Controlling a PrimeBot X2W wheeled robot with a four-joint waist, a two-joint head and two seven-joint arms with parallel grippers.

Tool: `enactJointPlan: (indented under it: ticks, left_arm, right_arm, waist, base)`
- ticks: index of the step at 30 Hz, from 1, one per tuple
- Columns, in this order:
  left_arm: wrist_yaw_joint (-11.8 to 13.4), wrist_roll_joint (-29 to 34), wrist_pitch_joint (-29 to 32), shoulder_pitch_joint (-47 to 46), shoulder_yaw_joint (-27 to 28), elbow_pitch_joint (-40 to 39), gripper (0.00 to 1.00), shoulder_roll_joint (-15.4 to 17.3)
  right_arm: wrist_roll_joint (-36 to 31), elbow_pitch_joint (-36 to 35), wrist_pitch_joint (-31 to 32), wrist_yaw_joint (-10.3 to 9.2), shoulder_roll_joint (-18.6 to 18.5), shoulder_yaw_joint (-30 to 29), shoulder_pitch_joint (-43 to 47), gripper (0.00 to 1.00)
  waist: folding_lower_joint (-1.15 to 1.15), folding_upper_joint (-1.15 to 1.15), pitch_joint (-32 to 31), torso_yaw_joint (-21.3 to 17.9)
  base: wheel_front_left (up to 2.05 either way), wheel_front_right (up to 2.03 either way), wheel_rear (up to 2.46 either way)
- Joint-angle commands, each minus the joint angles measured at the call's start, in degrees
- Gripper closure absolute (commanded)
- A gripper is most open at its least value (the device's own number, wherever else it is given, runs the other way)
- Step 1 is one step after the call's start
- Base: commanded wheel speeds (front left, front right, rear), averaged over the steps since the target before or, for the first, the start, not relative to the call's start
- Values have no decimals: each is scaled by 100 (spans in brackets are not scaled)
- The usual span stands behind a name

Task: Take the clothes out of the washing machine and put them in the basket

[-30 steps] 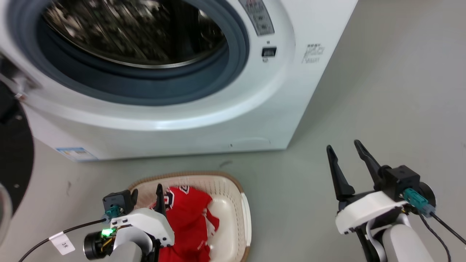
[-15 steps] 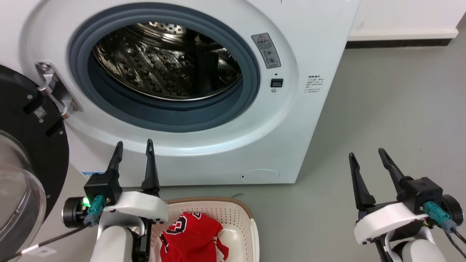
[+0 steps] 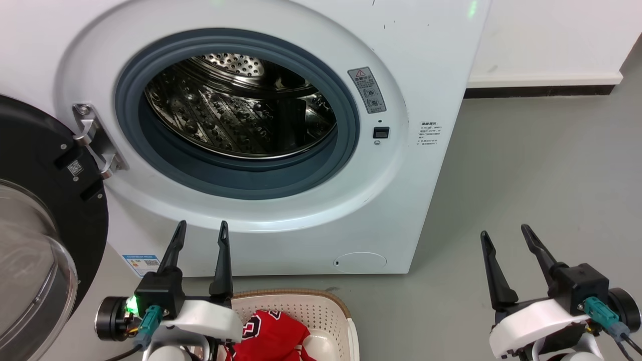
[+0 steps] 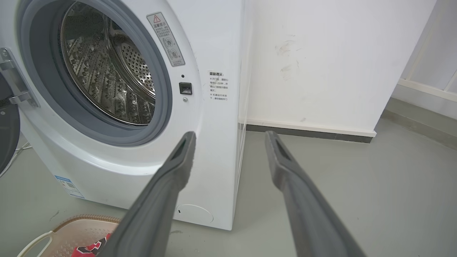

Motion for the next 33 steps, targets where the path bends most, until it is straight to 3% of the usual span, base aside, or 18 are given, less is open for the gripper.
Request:
enactJointPlan:
  ticks: [1,33]
  left_arm:
    - [30,8,-14,142,-25,-39,0,2]
    - [65,-50,-14,130,-98,-30,0,40]
  right_arm:
    - [30,-42,33,-4,6,1,111,0]
    - [165,60,4,-4,6,100,89,0]
  waist:
    - [1,0,-71,26]
    - [1,0,-23,65]
  base:
    - [0,0,0]
    - [0,0,0]
